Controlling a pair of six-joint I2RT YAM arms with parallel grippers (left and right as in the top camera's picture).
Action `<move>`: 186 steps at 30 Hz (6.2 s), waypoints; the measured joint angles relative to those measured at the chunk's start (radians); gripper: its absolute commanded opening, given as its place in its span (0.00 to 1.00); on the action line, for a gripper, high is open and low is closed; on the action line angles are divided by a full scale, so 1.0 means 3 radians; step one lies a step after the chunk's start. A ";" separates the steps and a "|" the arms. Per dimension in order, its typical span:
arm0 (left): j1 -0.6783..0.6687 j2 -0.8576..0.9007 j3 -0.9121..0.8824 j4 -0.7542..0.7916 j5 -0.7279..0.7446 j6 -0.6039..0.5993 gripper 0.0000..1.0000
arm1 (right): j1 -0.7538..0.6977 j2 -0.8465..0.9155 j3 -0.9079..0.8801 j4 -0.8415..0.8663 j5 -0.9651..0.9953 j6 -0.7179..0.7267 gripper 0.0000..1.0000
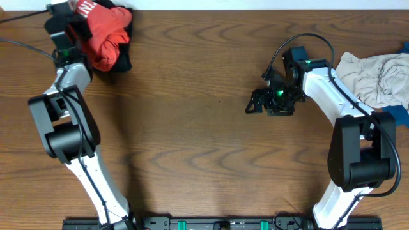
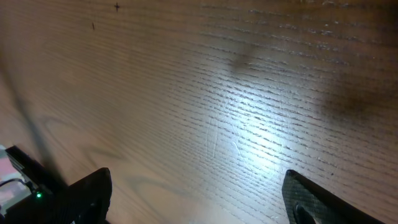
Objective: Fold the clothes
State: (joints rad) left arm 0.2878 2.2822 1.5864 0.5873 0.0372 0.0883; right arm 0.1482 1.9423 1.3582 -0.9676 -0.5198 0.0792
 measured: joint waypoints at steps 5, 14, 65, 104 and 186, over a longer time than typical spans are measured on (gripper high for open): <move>-0.0130 0.0041 0.0001 0.0130 -0.0066 0.0168 0.06 | 0.0000 0.0000 0.0000 -0.0017 0.0000 -0.0005 0.86; -0.0154 0.0333 0.0103 0.0217 -0.0590 0.0455 0.06 | 0.0000 0.0000 0.0000 -0.0065 -0.0001 -0.0014 0.86; -0.0198 -0.0556 0.0061 0.0088 0.0081 0.0197 0.65 | 0.0060 0.0000 -0.0001 -0.0038 -0.0001 -0.0156 0.86; 0.0036 0.0215 0.0158 0.0654 -0.0303 0.0418 0.68 | 0.0159 0.0000 -0.0001 -0.0156 -0.0001 -0.0156 0.86; -0.0214 0.0231 0.0130 0.0753 -0.0033 0.0390 0.67 | 0.0172 -0.0001 -0.0001 -0.0123 -0.0003 -0.0207 0.87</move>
State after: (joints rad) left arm 0.2237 2.3516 1.6253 0.8131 0.0273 0.2054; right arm 0.1997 1.9419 1.3579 -1.0046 -0.5205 0.0170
